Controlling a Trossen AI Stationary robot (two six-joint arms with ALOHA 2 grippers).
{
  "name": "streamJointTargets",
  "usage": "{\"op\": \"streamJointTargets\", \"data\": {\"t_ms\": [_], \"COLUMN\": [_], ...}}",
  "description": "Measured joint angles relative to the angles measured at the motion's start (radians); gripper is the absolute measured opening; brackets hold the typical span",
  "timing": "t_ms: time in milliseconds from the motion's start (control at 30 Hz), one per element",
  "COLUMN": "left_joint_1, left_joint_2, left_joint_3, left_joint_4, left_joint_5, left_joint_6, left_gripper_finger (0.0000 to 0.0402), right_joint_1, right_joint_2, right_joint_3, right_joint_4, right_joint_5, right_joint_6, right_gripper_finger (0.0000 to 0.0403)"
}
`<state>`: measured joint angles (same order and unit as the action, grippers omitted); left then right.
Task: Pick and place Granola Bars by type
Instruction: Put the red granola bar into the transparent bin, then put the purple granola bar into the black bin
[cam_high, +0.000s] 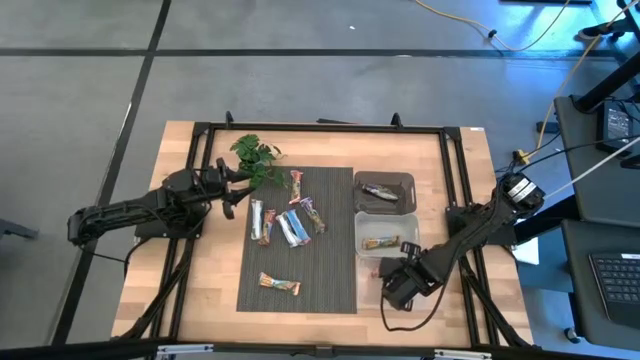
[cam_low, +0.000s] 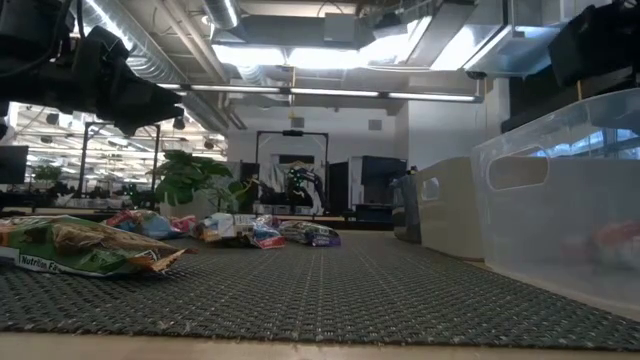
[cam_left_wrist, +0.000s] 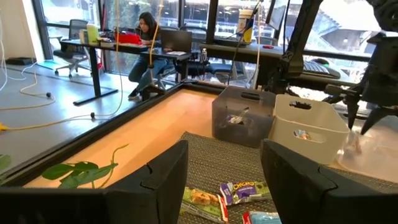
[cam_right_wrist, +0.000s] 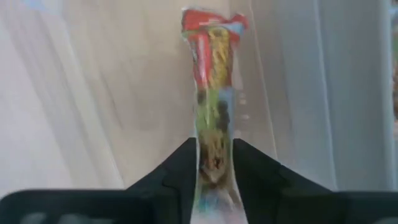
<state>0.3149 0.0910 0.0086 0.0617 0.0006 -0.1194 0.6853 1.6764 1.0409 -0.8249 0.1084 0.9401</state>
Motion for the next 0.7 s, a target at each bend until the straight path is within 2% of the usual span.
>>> {"op": "streamJointTargets", "data": {"t_ms": [233, 433, 567, 700], "left_joint_1": [0.0, 0.0, 0.0, 0.0], "left_joint_2": [0.0, 0.0, 0.0, 0.0], "left_joint_3": [0.0, 0.0, 0.0, 0.0], "left_joint_4": [0.049, 0.049, 0.049, 0.053], "left_joint_5": [0.0, 0.032, 0.117, 0.107], "left_joint_6": [-0.001, -0.002, -0.002, -0.001], "left_gripper_finger": [0.0193, 0.0191, 0.0192, 0.0192], "right_joint_1": [0.0, 0.0, 0.0, -0.007], "right_joint_2": [-0.006, -0.068, -0.141, -0.194], "right_joint_3": [0.002, 0.048, 0.058, 0.058], "right_joint_4": [-0.013, -0.068, -0.084, -0.05], "right_joint_5": [0.002, 0.032, 0.154, 0.321], "right_joint_6": [-0.006, -0.007, -0.066, -0.287], "right_gripper_finger": [0.0165, 0.0174, 0.0171, 0.0171]}}
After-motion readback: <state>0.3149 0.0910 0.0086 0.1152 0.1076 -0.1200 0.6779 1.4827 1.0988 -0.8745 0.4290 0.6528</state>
